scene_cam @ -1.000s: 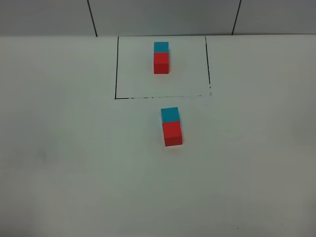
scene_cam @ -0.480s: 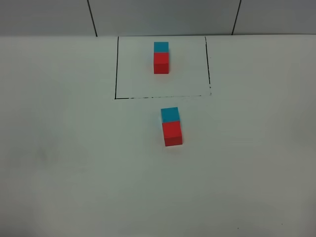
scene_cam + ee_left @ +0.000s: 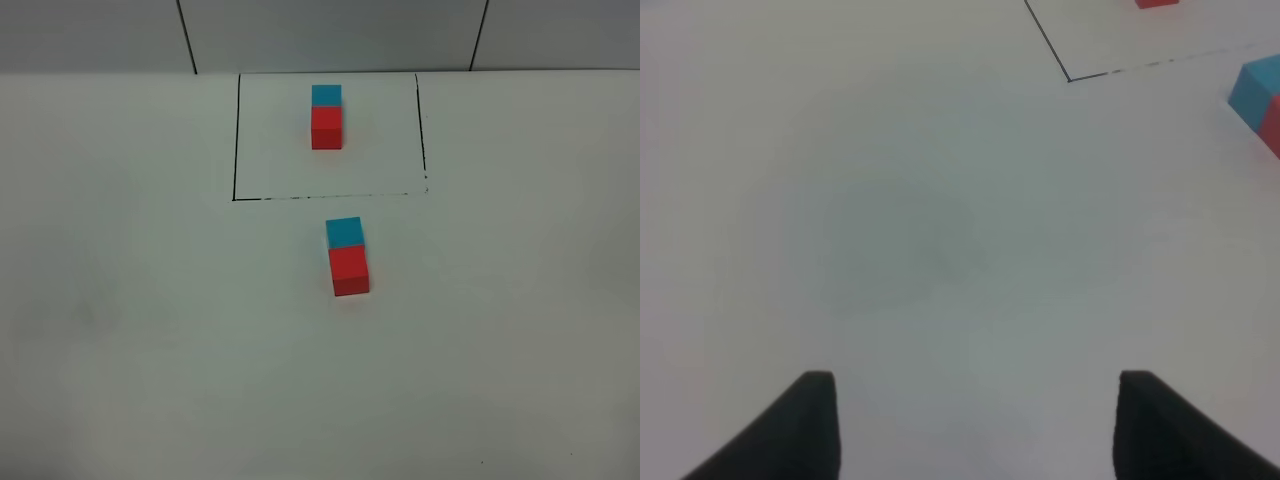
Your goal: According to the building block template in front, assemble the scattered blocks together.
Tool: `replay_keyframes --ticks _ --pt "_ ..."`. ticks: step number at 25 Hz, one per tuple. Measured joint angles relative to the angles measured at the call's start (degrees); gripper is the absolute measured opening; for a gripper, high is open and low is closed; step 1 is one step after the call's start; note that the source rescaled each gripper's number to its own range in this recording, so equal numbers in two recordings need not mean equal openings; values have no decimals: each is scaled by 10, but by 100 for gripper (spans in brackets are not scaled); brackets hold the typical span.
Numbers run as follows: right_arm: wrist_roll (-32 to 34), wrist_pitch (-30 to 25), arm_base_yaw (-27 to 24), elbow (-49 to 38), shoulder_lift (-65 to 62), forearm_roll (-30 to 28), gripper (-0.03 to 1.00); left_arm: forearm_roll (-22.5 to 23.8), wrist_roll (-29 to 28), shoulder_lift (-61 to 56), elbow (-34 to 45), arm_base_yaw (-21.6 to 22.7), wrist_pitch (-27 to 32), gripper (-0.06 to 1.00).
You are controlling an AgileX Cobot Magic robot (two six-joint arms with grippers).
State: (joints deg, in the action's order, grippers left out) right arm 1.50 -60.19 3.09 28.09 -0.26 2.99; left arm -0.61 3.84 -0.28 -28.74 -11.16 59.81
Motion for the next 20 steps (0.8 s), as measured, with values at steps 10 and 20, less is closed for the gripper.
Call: replay_keyframes --ticks 10,20 --pt "0 0 7 0 0 0 69 0 0 0 0 0 0 30" --pt "0 0 7 0 0 0 68 0 0 0 0 0 0 30"
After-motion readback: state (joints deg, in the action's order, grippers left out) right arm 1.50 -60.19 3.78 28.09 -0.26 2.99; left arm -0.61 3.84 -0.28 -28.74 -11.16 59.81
